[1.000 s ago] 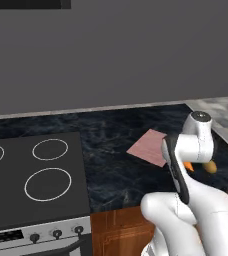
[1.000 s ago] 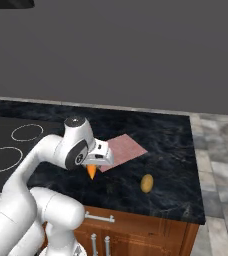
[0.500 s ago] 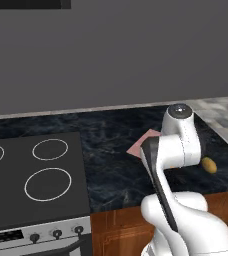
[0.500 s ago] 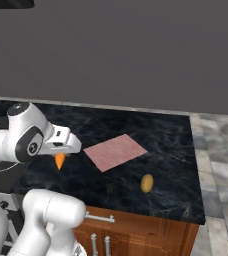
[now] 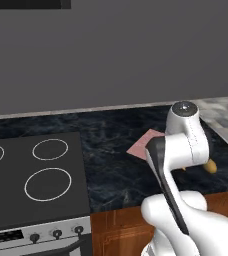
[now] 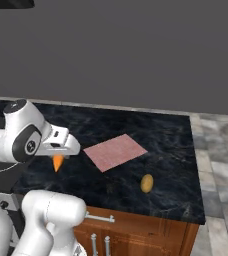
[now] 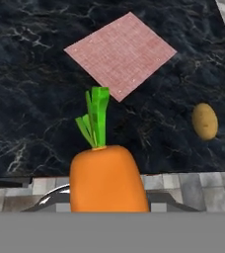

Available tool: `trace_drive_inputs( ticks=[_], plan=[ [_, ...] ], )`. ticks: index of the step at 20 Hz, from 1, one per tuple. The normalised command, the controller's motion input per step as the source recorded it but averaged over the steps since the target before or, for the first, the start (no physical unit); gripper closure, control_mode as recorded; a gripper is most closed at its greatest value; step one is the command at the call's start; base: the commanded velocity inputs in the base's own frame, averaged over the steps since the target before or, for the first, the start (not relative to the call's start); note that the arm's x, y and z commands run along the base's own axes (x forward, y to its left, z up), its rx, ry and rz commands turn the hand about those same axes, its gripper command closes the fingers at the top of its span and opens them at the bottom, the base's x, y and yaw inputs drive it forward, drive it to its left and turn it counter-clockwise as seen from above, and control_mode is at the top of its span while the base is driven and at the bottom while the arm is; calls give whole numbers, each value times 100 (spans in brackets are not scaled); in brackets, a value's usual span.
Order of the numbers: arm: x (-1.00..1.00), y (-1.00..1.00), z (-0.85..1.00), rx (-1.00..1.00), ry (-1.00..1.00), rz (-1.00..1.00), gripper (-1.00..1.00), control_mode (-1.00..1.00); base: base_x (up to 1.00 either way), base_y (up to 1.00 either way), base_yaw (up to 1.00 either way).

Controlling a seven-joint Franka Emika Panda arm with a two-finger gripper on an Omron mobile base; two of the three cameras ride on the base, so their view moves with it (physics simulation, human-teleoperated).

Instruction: Place the carrot and potato inside the fridge drawer. Close the drawer after placing the vegetables.

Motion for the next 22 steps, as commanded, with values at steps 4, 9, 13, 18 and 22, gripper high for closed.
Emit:
trace_drive_inputs(
  ticks=[4,9,13,18,22],
  plan=[
    [-22,-18,-3,4,0,1,100,-100,0,0,0],
    [-2,1,-3,0,1,1,100,100,-9,0,0],
    [0,0,0,0,0,0,100,100,-95,-49,-2],
    [0,0,0,0,0,0,100,100,-80,-79,-19],
    [0,0,0,0,0,0,100,100,-34,-87,-33]
  ],
)
